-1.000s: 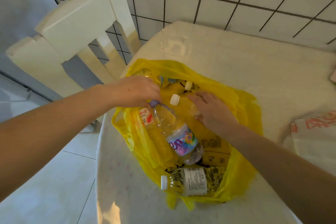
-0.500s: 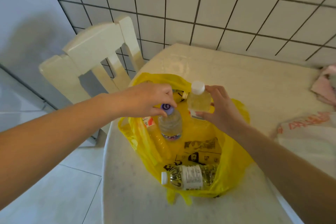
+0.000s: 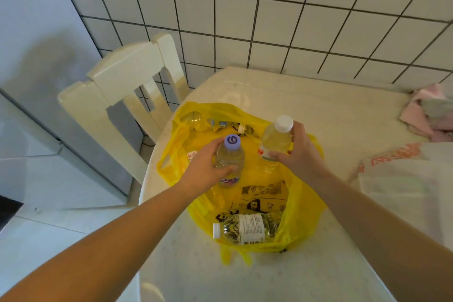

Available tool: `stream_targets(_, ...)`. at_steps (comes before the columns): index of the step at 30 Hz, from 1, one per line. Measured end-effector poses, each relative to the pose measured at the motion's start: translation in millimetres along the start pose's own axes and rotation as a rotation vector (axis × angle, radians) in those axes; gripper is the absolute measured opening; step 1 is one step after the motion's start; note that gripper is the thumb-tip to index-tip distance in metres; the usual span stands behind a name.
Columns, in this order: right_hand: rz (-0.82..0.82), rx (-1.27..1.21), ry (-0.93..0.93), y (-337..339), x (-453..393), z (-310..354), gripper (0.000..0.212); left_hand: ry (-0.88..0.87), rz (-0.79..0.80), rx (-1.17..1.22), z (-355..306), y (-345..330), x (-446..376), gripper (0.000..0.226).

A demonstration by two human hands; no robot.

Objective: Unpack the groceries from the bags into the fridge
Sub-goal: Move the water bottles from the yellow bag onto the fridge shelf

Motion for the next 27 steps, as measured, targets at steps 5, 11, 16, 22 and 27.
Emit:
stream_targets(5,0.002,-0.117,-0.042,-2.3,13.4,3.4,0.08,0.05,-0.084,0.017,5.9,1.0,1.9,0.059)
stream_targets(11,0.043,-0.211,0.045,20.0,19.7,36.5,0.073,0.014,-0.256,0.185,-22.9,20.4,12.0,0.052)
stream_targets(16,0.05,-0.331,0.155,50.9,34.8,77.5,0.07,-0.058,-0.391,0.246,-63.7,43.9,47.1,0.052)
stream_targets(22,0.115,-0.392,0.313,78.0,62.0,124.9,0.069,-0.063,-0.614,0.307,-97.5,69.0,124.5,0.053)
stream_targets(27,0.247,-0.424,0.446,72.9,95.9,167.9,0.067,-0.07,-0.832,0.257,-120.5,84.7,212.3,0.049)
Point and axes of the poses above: each hand's wrist, its own x-axis away from the middle knuckle, its own y-axis out of the back of the hand, z = x × y, the point moved 4 cm from there along -x, towards the middle knuckle, and after that the axes turned 7 degrees about x, right-handed, at the moved point
